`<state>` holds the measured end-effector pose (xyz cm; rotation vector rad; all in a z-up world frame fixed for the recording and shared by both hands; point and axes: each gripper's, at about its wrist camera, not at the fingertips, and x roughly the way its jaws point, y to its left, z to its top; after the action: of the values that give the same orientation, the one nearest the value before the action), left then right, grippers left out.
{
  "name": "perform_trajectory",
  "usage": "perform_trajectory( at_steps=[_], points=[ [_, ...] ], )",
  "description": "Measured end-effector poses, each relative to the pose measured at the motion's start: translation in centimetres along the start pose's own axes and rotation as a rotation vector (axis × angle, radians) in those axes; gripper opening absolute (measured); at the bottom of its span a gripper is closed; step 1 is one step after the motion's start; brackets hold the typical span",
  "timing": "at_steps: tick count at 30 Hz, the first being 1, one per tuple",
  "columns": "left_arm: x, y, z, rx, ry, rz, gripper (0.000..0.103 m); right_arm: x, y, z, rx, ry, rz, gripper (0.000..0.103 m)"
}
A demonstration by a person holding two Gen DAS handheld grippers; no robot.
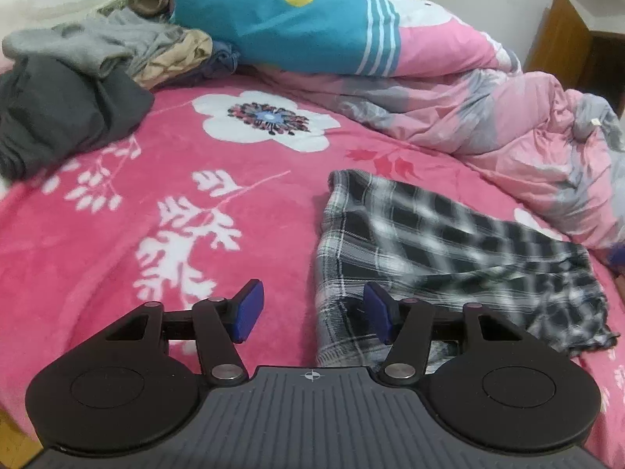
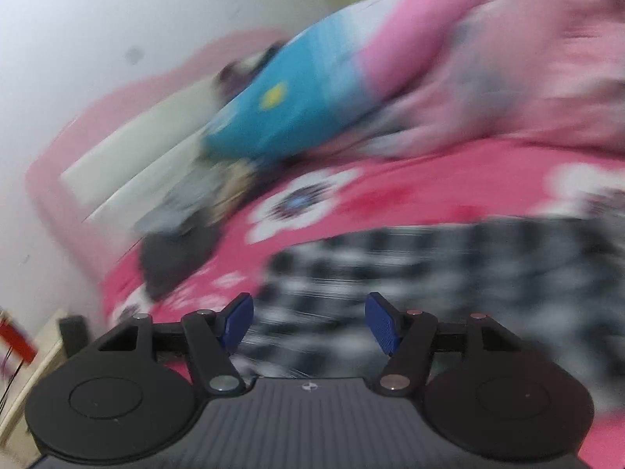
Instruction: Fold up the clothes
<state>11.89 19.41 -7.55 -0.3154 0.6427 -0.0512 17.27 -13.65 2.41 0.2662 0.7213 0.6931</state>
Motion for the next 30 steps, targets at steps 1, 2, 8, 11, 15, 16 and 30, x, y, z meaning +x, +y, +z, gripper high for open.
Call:
perform_trajectory(
  at_steps=[1,2,8,11,15,16,30],
  points=[
    [0.2,0.2,-0.3,-0.008,-0.001,-0.024,0.048,2.6,1.5,1.0,-0.038,0.033,0.012,0.066],
    [0.5,0.4,-0.6,-0.016,-0.001,-0.043,0.044,5.2,3.1,2.1,-0.077,0.065,0.023,0.066],
    [0.6,0.8,-1.9,-0.015,-0.046,-0.133,0.024,20.0,10.2,5.6,-0.347,0.248,-0.087,0.066],
    [0.8,0.9,-2.0,-0.017,-0.043,-0.166,0.021,26.1,13.3,6.1,-0.51,0.333,-0.191,0.066],
    [0.5,1.0,-2.2,-0.016,-0.054,-0.222,0.017,32.2,12.7,5.8,-0.629,0.518,-0.315,0.067],
    [0.5,0.9,-2.2,-0.015,-0.058,-0.229,0.016,32.5,12.1,5.8,-0.627,0.559,-0.321,0.067],
    [0.6,-0.2,-2.5,0.044,-0.051,-0.311,0.007,21.2,10.4,3.9,-0.573,0.168,-0.426,0.019]
  ],
)
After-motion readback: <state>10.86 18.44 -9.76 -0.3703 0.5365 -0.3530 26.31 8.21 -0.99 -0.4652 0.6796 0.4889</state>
